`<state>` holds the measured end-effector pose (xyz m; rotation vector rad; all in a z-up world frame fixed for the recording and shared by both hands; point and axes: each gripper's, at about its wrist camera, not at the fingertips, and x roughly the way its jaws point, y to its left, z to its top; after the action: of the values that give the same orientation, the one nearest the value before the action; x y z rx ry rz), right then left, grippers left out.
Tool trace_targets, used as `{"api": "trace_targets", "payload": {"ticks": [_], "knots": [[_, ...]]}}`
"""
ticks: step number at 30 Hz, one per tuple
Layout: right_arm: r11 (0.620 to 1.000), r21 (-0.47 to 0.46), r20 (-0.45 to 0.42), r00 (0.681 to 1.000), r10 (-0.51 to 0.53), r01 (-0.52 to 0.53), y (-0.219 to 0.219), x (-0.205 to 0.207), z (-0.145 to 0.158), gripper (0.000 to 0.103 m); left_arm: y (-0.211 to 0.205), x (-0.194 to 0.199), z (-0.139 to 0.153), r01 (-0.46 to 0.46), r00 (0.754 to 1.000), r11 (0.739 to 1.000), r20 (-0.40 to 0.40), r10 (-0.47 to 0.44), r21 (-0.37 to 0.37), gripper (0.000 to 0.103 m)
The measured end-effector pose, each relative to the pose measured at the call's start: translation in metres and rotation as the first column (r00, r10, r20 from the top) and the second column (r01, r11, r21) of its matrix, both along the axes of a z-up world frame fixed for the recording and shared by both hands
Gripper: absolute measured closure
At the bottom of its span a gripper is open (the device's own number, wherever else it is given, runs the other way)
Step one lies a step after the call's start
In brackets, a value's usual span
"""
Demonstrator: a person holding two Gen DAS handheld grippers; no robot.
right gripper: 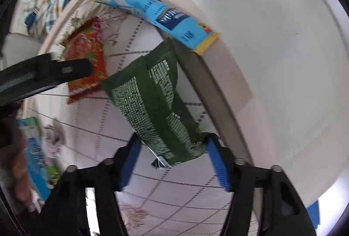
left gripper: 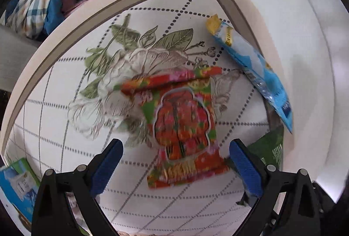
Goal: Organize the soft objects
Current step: 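Grasp red and green packets with both tools and lower them into box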
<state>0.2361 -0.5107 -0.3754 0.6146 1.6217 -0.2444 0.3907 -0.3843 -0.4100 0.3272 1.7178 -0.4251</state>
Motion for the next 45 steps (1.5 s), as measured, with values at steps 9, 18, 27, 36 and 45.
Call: {"api": "trace_targets", "payload": {"ticks": [9,18,27,36,45], "knots": [[0.992,-0.061,-0.036,0.993,0.111,-0.113,0.019,0.021,-0.004,0.025,0.0,-0.004,-0.004,0.021,0.999,1.0,0.029,-0.021,0.011,0.058],[0.987,-0.112,-0.067,0.992,0.108,-0.116,0.035,0.012,-0.012,0.07,0.043,-0.031,0.002,-0.051,0.999,0.998,0.016,0.051,-0.022,0.061],[0.995,-0.069,0.023,0.997,0.067,-0.065,0.067,-0.006,0.028,0.072,0.09,-0.076,0.058,-0.111,0.991,0.983,0.058,0.121,-0.147,0.062],[0.989,-0.013,0.202,0.969,0.145,-0.146,0.169,-0.023,0.124,0.072,0.217,-0.107,0.15,-0.19,0.965,0.935,0.12,0.234,-0.3,0.062],[0.944,0.065,0.288,0.912,0.292,-0.323,0.341,-0.024,0.175,0.072,0.42,-0.121,0.199,-0.342,0.894,0.903,0.206,0.398,-0.258,0.062]]}}
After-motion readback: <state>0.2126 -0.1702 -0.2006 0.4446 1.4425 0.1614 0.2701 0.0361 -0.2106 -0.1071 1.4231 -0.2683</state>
